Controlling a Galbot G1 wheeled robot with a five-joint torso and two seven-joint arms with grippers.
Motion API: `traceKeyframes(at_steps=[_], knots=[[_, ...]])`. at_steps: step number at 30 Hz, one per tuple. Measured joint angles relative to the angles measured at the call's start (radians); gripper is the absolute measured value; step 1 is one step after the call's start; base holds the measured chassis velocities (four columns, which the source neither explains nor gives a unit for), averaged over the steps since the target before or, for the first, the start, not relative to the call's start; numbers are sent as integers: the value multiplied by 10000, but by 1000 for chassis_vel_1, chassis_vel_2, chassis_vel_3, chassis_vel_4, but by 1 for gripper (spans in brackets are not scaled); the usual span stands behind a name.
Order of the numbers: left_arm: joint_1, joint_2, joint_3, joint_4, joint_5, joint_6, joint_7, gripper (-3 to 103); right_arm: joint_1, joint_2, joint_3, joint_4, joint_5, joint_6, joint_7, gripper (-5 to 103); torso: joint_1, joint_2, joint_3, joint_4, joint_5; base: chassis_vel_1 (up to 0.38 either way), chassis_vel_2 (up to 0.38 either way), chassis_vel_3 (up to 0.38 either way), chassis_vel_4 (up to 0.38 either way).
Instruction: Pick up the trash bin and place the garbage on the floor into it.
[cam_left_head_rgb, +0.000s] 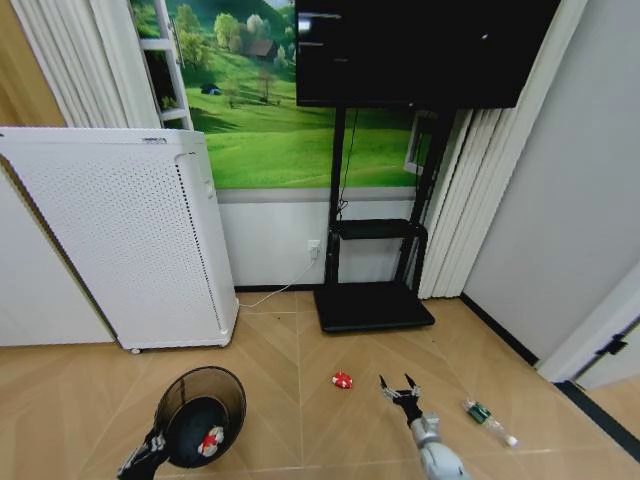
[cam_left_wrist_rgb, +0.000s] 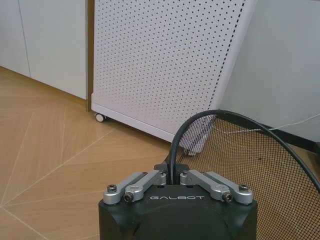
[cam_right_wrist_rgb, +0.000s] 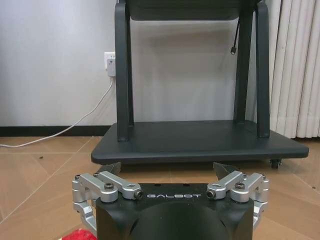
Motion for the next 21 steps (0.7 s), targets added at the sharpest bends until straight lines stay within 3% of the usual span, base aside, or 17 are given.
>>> traceKeyframes(at_steps=[8, 16, 21], knots=[[-156, 9, 98, 193, 27, 0, 8, 6, 99, -225, -59, 250, -275, -210, 455, 100, 1, 1, 1, 0, -1, -45, 161, 57, -145], [-101, 59, 53, 711, 34, -114, 104, 6, -186, -109, -542, -791, -2802, 267, 752, 100, 10, -4, 6, 3, 2, -133, 221, 154, -222], [-88, 63, -33, 934, -65, -178, 142, 6, -511, 75, -581, -1173, -3331, 497, 279, 100, 4, -3, 2, -1, -2, -25, 35, 47, -14]])
